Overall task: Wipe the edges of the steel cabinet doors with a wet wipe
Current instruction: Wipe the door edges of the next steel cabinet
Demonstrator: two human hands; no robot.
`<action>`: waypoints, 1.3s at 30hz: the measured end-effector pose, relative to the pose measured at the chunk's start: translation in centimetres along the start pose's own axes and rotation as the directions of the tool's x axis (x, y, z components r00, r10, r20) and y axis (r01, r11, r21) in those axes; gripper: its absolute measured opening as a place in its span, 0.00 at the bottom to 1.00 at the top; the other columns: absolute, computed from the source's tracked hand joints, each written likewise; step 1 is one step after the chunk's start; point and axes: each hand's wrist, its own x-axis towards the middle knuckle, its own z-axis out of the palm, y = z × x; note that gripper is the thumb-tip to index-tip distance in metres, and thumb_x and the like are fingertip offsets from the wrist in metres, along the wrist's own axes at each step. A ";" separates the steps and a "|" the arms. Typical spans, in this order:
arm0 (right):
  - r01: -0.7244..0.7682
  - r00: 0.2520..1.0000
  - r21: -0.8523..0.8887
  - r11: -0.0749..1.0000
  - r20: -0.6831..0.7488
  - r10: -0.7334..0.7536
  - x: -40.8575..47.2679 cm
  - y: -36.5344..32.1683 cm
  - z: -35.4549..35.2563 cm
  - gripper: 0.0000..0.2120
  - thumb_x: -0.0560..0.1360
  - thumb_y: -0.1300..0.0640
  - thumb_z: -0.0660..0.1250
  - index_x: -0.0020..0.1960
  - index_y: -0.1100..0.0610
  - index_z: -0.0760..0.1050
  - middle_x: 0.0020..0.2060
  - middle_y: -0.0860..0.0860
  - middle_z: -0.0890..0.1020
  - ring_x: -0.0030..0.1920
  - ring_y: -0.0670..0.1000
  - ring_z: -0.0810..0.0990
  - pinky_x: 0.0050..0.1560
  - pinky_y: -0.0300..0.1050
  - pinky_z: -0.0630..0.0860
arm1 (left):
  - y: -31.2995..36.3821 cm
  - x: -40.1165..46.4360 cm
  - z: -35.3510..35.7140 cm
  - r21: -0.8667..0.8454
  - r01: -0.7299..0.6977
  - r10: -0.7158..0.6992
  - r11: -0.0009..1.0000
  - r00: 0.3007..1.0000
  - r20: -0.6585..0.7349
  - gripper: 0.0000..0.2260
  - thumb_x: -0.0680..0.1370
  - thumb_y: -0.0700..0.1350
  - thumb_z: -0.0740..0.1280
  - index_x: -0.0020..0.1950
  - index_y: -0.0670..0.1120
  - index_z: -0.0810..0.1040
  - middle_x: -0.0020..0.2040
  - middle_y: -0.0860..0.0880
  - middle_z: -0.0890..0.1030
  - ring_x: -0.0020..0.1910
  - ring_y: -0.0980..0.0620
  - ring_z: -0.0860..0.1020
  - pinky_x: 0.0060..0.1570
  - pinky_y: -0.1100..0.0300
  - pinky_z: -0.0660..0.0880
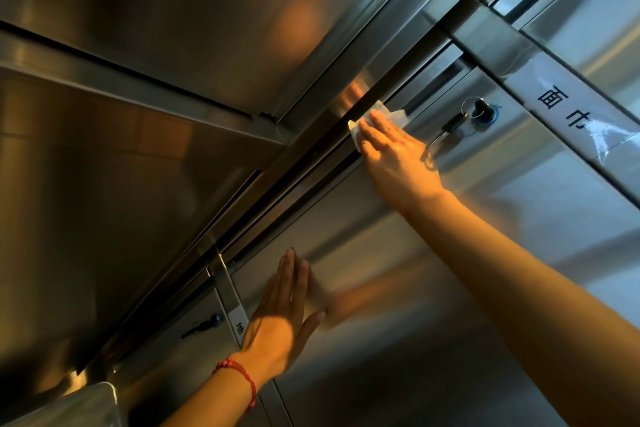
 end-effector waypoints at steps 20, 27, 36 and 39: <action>-0.019 0.977 0.041 0.999 0.212 0.010 -0.2 -1.6 1.2 0.23 0.82 0.59 0.39 0.73 0.65 0.56 0.74 0.61 0.54 0.75 0.58 0.48 0.73 0.50 0.43 | 0.0 0.0 1.0 -0.026 0.077 -0.076 0.997 0.996 0.048 0.36 0.79 0.58 0.53 0.67 0.49 0.25 0.64 0.49 0.18 0.65 0.49 0.21 0.64 0.64 0.25; 0.050 0.999 0.087 0.995 0.001 -0.050 -0.8 -4.0 2.3 0.23 0.75 0.64 0.47 0.57 0.69 0.77 0.60 0.64 0.76 0.63 0.62 0.73 0.62 0.54 0.71 | 0.3 -0.1 0.2 -0.032 0.076 -0.073 0.997 0.995 0.070 0.35 0.80 0.57 0.54 0.68 0.48 0.27 0.65 0.49 0.22 0.66 0.48 0.23 0.66 0.63 0.28; 0.125 0.991 0.039 0.991 -0.042 -0.123 -1.0 -5.6 3.4 0.11 0.71 0.64 0.66 0.51 0.65 0.82 0.52 0.61 0.82 0.57 0.59 0.79 0.56 0.50 0.76 | 0.3 -0.1 0.0 0.004 0.082 -0.082 0.997 0.991 0.107 0.36 0.80 0.56 0.54 0.67 0.48 0.26 0.65 0.49 0.21 0.64 0.50 0.21 0.66 0.64 0.28; 0.119 0.992 0.048 0.992 -0.057 -0.116 -0.9 -5.4 3.6 0.20 0.73 0.64 0.51 0.54 0.64 0.80 0.56 0.60 0.80 0.60 0.59 0.77 0.59 0.49 0.73 | 0.3 -0.1 0.0 -0.003 0.067 -0.066 0.998 0.993 0.101 0.35 0.80 0.56 0.55 0.68 0.49 0.28 0.66 0.48 0.23 0.66 0.49 0.23 0.67 0.62 0.29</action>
